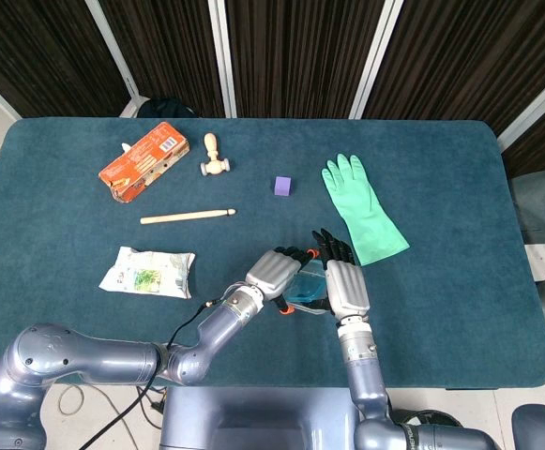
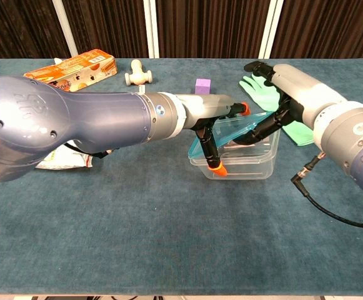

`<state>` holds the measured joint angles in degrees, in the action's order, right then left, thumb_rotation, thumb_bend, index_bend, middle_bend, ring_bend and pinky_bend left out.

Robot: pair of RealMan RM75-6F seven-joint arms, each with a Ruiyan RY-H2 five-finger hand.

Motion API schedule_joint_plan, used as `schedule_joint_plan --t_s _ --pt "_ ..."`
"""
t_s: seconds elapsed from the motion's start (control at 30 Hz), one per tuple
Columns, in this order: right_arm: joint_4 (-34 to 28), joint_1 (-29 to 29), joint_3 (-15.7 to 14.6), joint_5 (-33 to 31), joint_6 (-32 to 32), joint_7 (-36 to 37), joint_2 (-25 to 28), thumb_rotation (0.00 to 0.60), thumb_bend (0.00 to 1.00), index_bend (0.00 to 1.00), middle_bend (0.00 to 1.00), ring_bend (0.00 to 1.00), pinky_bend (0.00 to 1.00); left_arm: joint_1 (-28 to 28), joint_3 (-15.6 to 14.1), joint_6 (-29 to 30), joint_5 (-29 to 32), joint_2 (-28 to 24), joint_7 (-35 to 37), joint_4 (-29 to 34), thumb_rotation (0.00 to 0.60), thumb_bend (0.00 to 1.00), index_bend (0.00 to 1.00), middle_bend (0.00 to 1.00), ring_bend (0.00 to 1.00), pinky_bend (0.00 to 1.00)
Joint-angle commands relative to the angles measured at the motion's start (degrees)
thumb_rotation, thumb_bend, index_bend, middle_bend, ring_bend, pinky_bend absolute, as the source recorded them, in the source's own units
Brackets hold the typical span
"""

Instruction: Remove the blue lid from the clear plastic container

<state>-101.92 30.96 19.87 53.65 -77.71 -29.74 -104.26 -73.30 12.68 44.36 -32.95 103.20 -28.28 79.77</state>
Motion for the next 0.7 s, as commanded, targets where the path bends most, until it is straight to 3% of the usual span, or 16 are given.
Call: schedule_joint_plan --t_s 0.03,0.23,0.57,0.7 --pt "-0.1 0.0 -0.1 -0.2 -0.2 -0.2 0.1 0.6 0.24 0.04 0.02 0.0 0.0 0.1 0.3 0.3 -0.5 -0.1 0.4 0.0 0.6 0.09 0.01 0.12 0.08 0.26" --pt "0.2 -0.4 -0.9 -0.7 -0.2 0.3 0.4 0.6 0.24 0.15 0.15 0.02 0.0 0.7 1.1 1.1 -1.9 -0.4 1.7 0.3 0.6 0.09 0.01 0.12 0.08 0.25" --pt "0.5 -0.2 -1.1 -0.6 -0.2 0.5 0.9 0.6 0.24 0.15 0.17 0.04 0.0 1.4 1.7 0.6 -3.1 -0.8 3.6 0.5 0.6 0.07 0.0 0.12 0.08 0.25" --pt "0.6 -0.2 -1.2 -0.8 -0.1 0.7 1.0 0.6 0.24 0.26 0.2 0.09 0.0 1.6 1.7 0.7 -3.5 -0.7 3.8 0.5 0.6 0.07 0.0 0.12 0.08 0.25"
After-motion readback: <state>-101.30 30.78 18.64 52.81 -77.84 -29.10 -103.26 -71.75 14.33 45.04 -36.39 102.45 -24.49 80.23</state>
